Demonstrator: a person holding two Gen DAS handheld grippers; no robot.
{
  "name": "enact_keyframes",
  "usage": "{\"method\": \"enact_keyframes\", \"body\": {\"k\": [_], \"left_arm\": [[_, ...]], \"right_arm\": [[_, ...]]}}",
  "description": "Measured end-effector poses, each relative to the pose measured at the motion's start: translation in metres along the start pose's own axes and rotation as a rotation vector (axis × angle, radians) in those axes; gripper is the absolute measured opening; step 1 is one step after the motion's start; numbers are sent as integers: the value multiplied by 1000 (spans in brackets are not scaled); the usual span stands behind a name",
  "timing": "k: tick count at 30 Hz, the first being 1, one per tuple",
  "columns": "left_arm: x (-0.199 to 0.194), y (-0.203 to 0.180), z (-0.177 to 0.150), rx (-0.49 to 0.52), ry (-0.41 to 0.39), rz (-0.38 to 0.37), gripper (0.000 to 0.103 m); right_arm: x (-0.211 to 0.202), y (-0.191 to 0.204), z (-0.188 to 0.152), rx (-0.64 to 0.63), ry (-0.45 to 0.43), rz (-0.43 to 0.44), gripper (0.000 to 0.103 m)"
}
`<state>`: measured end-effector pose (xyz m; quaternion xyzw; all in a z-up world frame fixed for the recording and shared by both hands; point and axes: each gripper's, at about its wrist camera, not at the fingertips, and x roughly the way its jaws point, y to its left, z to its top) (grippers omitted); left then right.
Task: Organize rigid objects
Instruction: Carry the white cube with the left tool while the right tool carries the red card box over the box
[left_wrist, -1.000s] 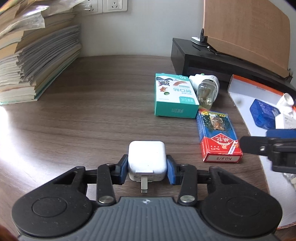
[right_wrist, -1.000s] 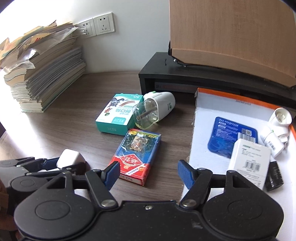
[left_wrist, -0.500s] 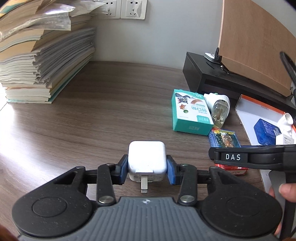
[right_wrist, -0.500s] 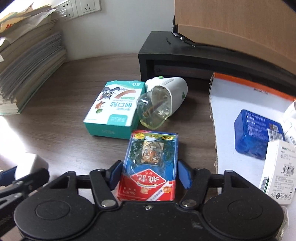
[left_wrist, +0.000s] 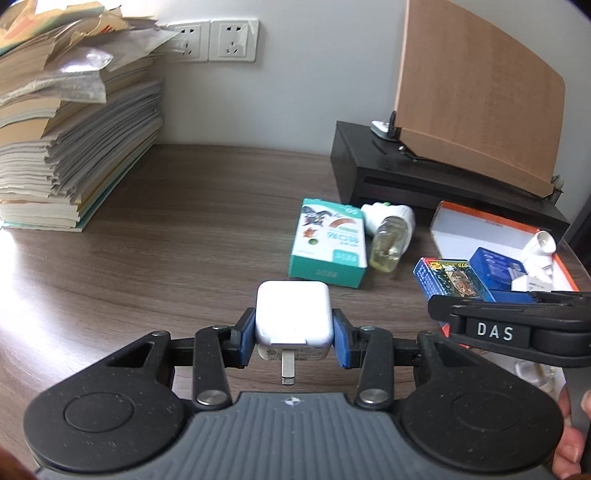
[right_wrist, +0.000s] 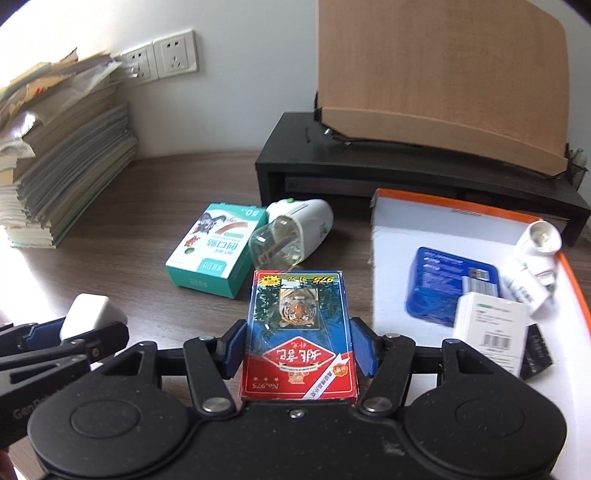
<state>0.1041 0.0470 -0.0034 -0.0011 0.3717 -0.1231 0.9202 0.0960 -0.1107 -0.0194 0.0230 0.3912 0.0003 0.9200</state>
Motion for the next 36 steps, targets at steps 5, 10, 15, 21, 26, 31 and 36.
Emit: {"method": "enact_keyframes", "body": {"k": [5, 10, 15, 21, 26, 31, 36], "left_arm": [[-14, -23, 1, 9, -18, -22, 42], [-27, -49, -1, 25, -33, -52, 42], [-38, -77, -4, 57, -45, -76, 42], [-46, -106, -11, 89, -38, -113, 42], [-49, -130, -19, 118, -30, -143, 42], [-53, -152, -28, 149, -26, -167, 42], [-56, -172, -34, 159, -27, -188, 42]], "right_arm": [[-30, -20, -1, 12, -42, -8, 71], [-57, -41, -10, 33, -70, -20, 71], [-81, -64, -21, 59, -80, -41, 71], [-107, -94, -36, 106, -96, -68, 71], [-126, -116, -50, 143, -109, -97, 71], [-142, -137, -61, 177, -119, -122, 71], [-154, -157, -69, 194, -130, -141, 71]]}}
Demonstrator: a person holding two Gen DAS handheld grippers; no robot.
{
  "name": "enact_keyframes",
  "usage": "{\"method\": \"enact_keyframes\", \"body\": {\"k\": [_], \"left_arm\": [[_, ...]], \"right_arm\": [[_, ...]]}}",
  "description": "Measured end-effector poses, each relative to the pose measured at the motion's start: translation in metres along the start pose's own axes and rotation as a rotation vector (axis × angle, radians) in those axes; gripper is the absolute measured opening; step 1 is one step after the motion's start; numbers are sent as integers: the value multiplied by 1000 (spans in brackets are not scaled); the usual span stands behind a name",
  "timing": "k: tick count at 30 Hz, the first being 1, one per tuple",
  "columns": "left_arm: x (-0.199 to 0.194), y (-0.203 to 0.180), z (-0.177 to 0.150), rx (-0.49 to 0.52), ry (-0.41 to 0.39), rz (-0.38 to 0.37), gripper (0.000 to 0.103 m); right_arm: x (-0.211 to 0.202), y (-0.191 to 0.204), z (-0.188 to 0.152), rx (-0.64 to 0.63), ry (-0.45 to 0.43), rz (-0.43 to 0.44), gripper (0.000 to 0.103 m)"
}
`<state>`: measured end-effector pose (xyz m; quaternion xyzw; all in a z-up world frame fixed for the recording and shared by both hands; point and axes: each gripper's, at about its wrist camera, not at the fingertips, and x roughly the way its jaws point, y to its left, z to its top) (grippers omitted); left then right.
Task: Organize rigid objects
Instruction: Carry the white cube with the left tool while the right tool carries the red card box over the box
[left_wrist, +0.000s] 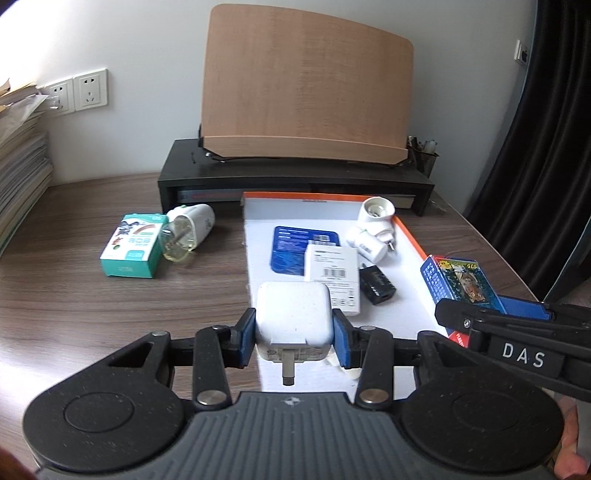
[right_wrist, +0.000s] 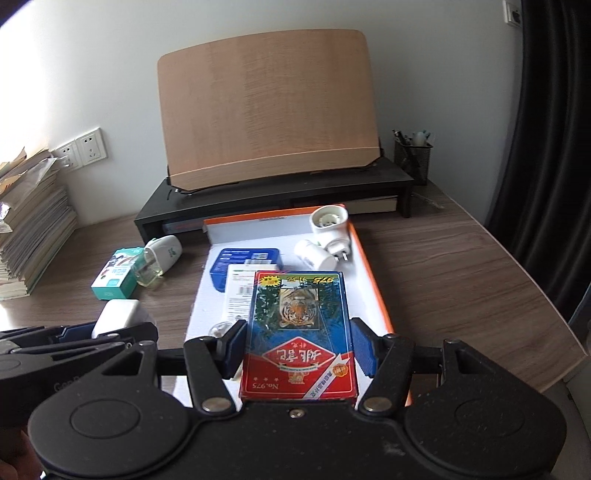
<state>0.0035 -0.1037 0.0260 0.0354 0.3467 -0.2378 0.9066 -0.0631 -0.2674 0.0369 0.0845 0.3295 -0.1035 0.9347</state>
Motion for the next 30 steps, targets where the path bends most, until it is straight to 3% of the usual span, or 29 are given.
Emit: {"method": "enact_keyframes", "body": {"k": [16, 30], "left_arm": [[11, -39, 2, -11, -11, 16, 42], [18, -39, 5, -41, -11, 48, 42]], "right_arm": [[4, -44, 3, -2, -12, 34, 71], [20, -44, 7, -43, 4, 98, 71]]}}
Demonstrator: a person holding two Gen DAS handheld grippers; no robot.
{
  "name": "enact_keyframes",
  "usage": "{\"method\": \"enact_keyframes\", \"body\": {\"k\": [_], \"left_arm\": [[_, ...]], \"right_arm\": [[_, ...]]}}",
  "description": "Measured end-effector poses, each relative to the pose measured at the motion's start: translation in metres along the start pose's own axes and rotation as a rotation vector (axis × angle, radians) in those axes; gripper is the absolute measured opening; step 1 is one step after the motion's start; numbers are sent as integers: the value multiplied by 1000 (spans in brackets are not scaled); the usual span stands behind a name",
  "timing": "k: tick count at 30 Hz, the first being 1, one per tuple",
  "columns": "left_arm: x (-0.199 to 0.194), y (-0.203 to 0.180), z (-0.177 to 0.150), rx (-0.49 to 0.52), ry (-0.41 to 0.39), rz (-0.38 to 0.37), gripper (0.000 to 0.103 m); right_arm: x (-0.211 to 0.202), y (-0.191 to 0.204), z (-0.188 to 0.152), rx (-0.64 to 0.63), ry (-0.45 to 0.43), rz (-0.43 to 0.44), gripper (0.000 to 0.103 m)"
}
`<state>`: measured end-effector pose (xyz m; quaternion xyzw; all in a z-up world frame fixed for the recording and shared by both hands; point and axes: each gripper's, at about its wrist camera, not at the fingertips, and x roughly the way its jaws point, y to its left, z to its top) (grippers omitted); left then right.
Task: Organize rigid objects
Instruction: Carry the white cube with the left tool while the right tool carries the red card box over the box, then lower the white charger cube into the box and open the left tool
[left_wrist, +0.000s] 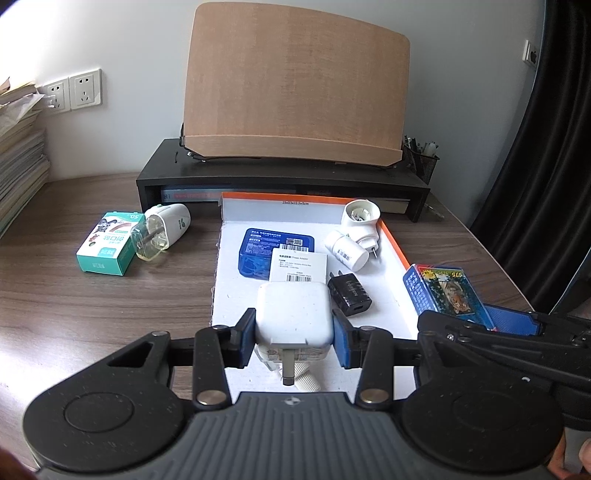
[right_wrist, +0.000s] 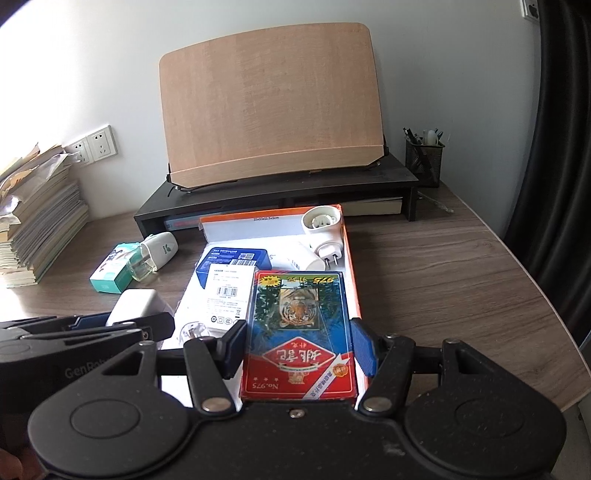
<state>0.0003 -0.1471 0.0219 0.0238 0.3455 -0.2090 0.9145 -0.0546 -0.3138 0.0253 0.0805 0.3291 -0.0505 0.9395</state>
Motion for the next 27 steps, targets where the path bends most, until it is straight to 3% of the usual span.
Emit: {"method": "enact_keyframes", "body": {"k": [22, 23, 27], "left_arm": [[12, -4, 2, 14, 23, -11, 42], [12, -4, 3, 15, 18, -10, 34], [10, -3, 8, 22, -2, 1, 33]], "right_arm": [[7, -4, -2, 4, 26, 10, 71], [8, -4, -1, 3, 25, 12, 71], [11, -3, 2, 4, 17, 20, 71]]}}
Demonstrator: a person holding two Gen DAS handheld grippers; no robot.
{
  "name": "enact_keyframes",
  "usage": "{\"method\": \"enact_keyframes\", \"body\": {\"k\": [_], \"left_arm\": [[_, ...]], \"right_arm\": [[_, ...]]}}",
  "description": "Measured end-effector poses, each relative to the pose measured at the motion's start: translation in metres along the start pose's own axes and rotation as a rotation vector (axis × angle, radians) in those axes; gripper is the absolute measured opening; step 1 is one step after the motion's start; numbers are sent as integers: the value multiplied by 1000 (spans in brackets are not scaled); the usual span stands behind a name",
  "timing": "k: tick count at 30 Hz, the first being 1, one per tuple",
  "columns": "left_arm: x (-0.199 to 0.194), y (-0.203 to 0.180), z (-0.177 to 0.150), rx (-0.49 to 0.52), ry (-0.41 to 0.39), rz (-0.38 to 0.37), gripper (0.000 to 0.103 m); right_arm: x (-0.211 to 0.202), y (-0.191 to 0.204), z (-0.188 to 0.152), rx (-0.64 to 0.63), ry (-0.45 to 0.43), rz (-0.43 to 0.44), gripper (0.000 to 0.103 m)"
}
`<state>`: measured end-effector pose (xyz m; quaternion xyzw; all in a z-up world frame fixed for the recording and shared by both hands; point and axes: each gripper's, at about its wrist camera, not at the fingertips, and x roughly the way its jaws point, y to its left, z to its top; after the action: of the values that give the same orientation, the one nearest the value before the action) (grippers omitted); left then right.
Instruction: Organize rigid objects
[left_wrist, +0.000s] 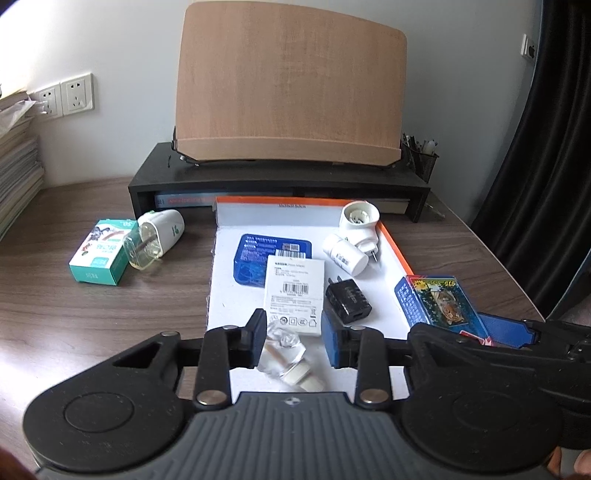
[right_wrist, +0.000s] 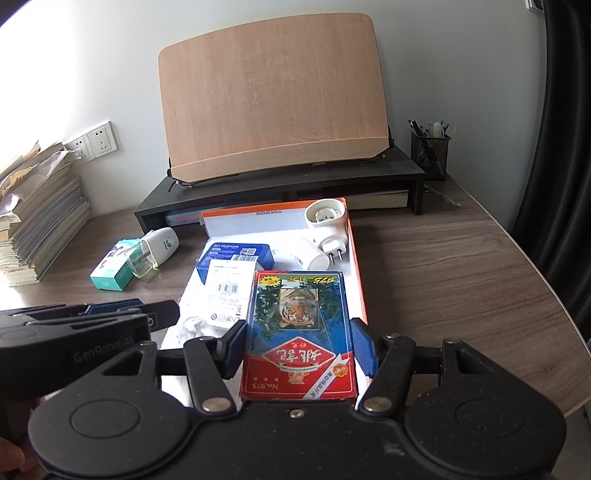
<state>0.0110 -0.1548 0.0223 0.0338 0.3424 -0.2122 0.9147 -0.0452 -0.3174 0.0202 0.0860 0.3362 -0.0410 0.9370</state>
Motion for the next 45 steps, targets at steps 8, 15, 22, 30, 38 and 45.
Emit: {"method": "enact_keyframes", "body": {"k": [8, 15, 22, 30, 38, 45], "left_arm": [[16, 18, -5, -56, 32, 23, 33], [17, 52, -1, -139, 33, 84, 33], [21, 76, -9, -183, 81, 110, 44], [35, 47, -21, -102, 157, -31, 56], [60, 6, -32, 71, 319, -193, 63], [66, -5, -41, 137, 351, -165, 52]], "right_arm": [[14, -1, -3, -14, 33, -1, 71], [20, -2, -3, -7, 45, 15, 71], [29, -3, -2, 4, 60, 28, 71], [35, -7, -5, 1, 80, 26, 71], [26, -25, 5, 28, 49, -17, 71], [24, -35, 4, 54, 50, -31, 71]]}}
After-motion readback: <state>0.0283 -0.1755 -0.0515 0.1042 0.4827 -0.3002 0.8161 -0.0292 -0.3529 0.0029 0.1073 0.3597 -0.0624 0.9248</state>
